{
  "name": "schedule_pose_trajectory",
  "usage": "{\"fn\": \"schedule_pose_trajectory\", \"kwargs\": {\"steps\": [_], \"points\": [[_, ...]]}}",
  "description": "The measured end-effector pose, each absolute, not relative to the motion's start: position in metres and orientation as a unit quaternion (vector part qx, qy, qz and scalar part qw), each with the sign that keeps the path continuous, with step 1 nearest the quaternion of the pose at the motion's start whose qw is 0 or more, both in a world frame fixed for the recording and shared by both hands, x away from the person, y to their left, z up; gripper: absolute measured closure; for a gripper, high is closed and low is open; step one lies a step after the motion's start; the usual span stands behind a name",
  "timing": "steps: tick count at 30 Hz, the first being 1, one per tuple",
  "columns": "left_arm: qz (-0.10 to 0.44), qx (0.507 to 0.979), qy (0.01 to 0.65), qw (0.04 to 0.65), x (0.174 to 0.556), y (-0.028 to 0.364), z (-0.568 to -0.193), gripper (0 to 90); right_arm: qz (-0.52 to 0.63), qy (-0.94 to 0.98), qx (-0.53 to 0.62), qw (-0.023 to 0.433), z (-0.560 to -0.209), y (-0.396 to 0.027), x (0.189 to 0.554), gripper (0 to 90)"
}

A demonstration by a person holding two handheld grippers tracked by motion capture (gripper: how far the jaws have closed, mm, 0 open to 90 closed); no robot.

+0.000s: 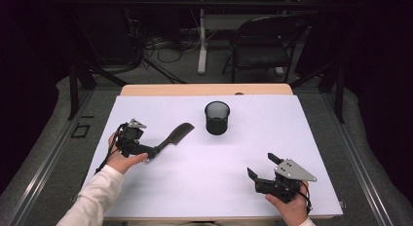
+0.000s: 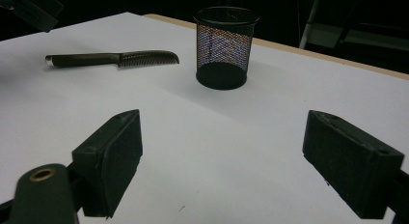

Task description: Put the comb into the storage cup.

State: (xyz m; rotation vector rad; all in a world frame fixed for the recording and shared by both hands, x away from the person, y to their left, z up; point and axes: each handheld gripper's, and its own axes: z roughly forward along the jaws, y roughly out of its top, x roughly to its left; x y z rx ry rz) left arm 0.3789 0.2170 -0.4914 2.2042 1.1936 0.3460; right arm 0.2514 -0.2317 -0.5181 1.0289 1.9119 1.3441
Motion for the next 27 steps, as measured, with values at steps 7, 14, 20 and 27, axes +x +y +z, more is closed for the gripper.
{"fn": "schedule_pose_trajectory", "kwargs": {"steps": [7, 14, 20, 27], "points": [[0.126, 0.833, 0.450, 0.296, 0.384, 0.219, -0.487, 0.2, 0.504, 0.713, 0.391, 0.289, -0.516, -0.232, 0.251, 8.2], [0.124, 0.837, 0.450, 0.286, 0.390, 0.220, -0.484, 0.3, 0.500, 0.718, 0.396, 0.280, -0.517, -0.231, 0.253, 3.4], [0.121, 0.842, 0.448, 0.277, 0.395, 0.220, -0.483, 0.2, 0.489, 0.728, 0.391, 0.278, -0.519, -0.229, 0.254, 0.0], [0.116, 0.844, 0.448, 0.272, 0.399, 0.221, -0.481, 0.3, 0.490, 0.728, 0.390, 0.278, -0.519, -0.230, 0.253, 0.0]]}}
